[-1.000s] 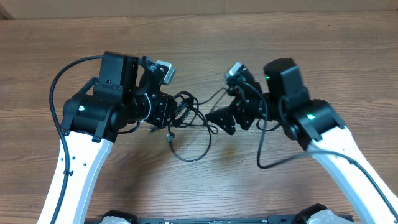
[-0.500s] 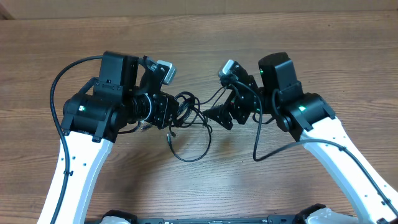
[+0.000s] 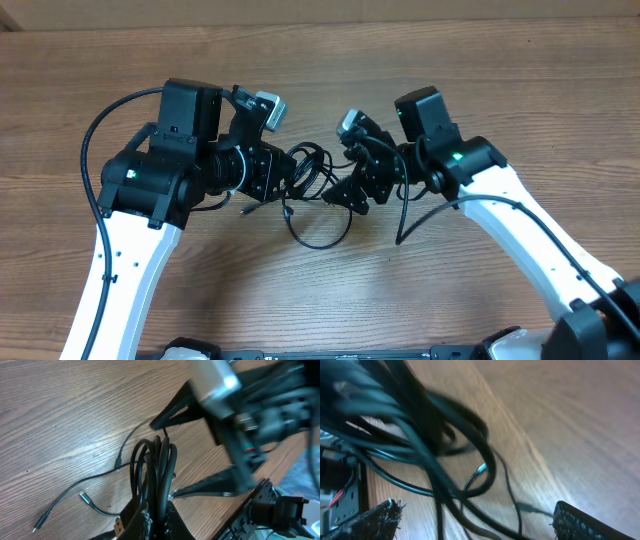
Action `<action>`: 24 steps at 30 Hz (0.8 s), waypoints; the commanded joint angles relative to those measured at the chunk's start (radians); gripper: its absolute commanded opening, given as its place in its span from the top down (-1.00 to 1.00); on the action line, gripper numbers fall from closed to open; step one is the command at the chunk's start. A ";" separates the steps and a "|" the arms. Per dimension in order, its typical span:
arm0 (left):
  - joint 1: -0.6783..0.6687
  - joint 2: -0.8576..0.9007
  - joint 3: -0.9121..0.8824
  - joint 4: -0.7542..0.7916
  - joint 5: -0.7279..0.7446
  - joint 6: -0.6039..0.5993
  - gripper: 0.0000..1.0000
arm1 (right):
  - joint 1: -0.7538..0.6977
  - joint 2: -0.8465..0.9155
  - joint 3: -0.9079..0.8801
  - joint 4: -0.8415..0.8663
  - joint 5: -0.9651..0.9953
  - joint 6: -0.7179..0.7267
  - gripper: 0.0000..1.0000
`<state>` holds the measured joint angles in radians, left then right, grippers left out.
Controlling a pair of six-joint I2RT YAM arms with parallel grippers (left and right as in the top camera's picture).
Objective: Untangle cables
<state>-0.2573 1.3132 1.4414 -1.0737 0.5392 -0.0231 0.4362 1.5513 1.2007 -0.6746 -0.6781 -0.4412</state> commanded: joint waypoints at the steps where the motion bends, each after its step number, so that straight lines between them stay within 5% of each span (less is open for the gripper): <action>1: 0.002 -0.007 0.047 0.009 0.038 -0.011 0.92 | -0.005 0.025 -0.005 -0.020 -0.061 -0.032 -0.87; 4: 0.002 -0.007 0.048 0.018 0.039 -0.040 0.92 | -0.005 0.026 -0.005 -0.017 -0.133 -0.032 -0.75; 8: 0.002 -0.007 0.048 0.020 0.059 -0.078 0.92 | -0.005 0.026 -0.005 -0.008 -0.177 -0.032 -0.21; 13: 0.002 -0.007 0.048 0.030 0.092 -0.095 0.91 | -0.005 0.026 -0.004 -0.011 -0.181 -0.008 0.90; 24: 0.002 -0.004 0.042 0.026 0.081 -0.097 0.92 | -0.046 -0.023 0.040 -0.015 -0.349 0.102 0.92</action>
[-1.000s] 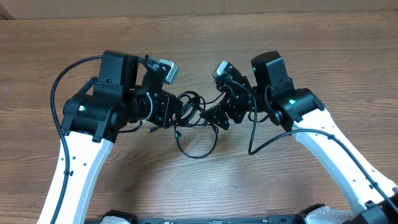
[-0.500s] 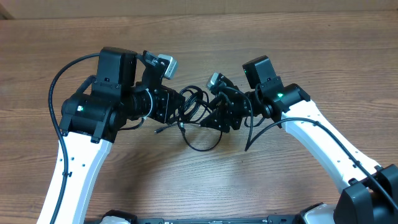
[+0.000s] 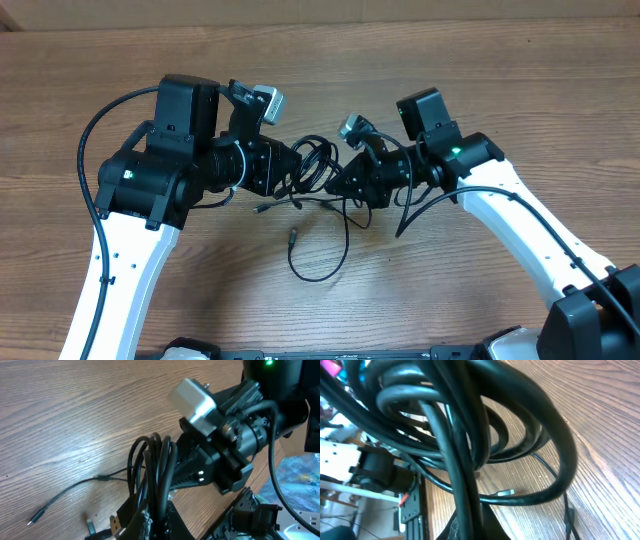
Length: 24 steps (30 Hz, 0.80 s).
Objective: Untangle cables
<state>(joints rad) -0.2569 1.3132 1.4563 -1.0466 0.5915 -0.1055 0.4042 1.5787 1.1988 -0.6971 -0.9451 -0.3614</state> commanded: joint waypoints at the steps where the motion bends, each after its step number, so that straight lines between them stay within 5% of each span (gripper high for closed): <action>1: 0.001 -0.004 0.024 -0.001 0.029 -0.014 0.91 | -0.017 -0.057 0.042 0.008 -0.082 0.027 0.92; 10: -0.031 0.037 -0.027 0.000 0.035 -0.024 0.88 | -0.019 -0.074 0.042 0.039 -0.139 0.060 0.92; 13: -0.053 0.062 -0.028 0.001 0.034 -0.024 0.68 | -0.019 -0.074 0.042 0.069 -0.139 0.108 0.92; 24: -0.071 0.142 -0.028 0.000 -0.053 -0.023 0.47 | -0.020 -0.074 0.042 0.079 -0.142 0.108 0.92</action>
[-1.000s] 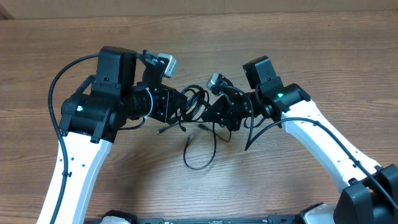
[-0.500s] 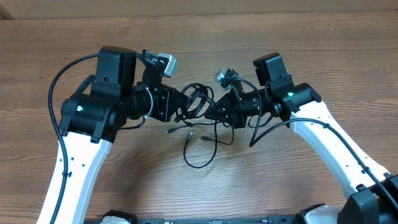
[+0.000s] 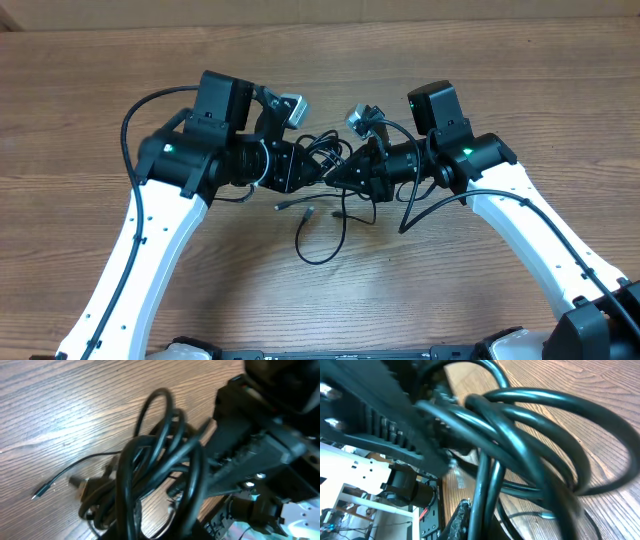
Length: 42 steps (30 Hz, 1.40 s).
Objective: Untangle cables
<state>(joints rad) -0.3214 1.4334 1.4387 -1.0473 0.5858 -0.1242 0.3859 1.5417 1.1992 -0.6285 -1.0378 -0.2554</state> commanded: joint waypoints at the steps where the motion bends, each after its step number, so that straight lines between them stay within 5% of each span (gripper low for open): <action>1: -0.006 0.026 -0.010 0.000 -0.067 -0.004 0.43 | -0.002 -0.037 0.042 0.010 -0.049 0.002 0.92; 4: 0.001 0.024 -0.007 0.002 -0.128 -0.004 0.21 | -0.002 -0.037 0.042 0.011 -0.048 0.022 0.92; 6: 0.021 0.017 0.008 -0.005 -0.153 -0.005 -0.16 | -0.006 -0.037 0.042 0.006 -0.049 0.024 0.92; 9: 0.072 -0.013 0.044 -0.011 -0.153 -0.038 -0.25 | -0.016 -0.037 0.042 -0.002 -0.048 0.030 0.92; 12: 0.121 -0.057 0.056 -0.006 -0.182 -0.113 -0.70 | -0.024 -0.037 0.042 0.000 -0.048 0.074 0.92; 23: 0.138 -0.114 0.047 -0.132 -0.272 -0.705 -0.99 | -0.061 -0.037 0.042 0.135 -0.047 0.341 0.92; 32: 0.064 -0.091 -0.038 -0.107 -0.231 -0.883 -0.99 | -0.061 -0.037 0.042 0.172 -0.003 0.488 0.92; 42: -0.042 -0.083 -0.264 0.288 -0.231 -0.930 -0.99 | -0.061 -0.037 0.042 0.175 -0.004 0.654 0.92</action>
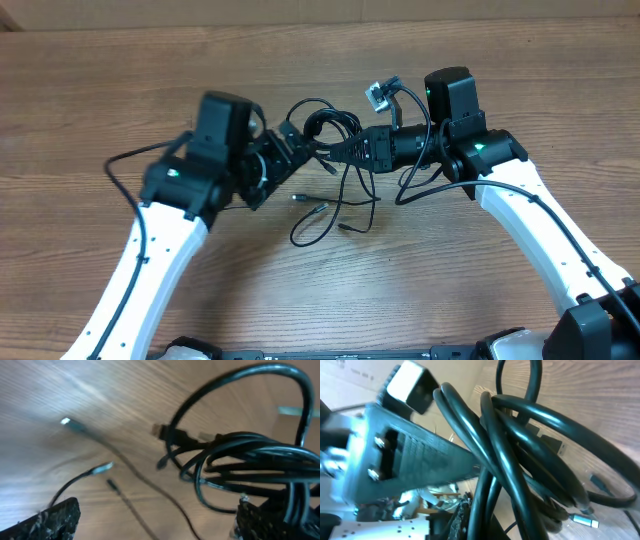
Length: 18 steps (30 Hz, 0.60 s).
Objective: Untangle cables
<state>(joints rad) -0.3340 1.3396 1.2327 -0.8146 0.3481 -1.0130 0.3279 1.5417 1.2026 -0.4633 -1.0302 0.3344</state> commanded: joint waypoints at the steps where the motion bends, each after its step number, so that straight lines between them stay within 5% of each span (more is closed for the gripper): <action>1: -0.037 0.013 -0.081 0.093 0.007 -0.049 -0.99 | -0.003 -0.037 0.039 0.010 -0.014 0.066 0.92; 7: -0.046 0.014 -0.181 0.244 -0.081 -0.101 -0.93 | -0.003 -0.037 0.039 0.009 -0.066 0.066 0.92; 14: -0.047 0.018 -0.183 0.352 -0.124 -0.102 -0.02 | 0.000 -0.037 0.039 -0.005 -0.076 0.090 0.92; 18: -0.046 0.033 -0.183 0.362 -0.144 -0.101 0.25 | 0.000 -0.037 0.039 -0.006 -0.094 0.096 0.92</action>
<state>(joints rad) -0.3801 1.3495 1.0588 -0.4484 0.2638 -1.1076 0.3279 1.5417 1.2026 -0.4721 -1.0740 0.4191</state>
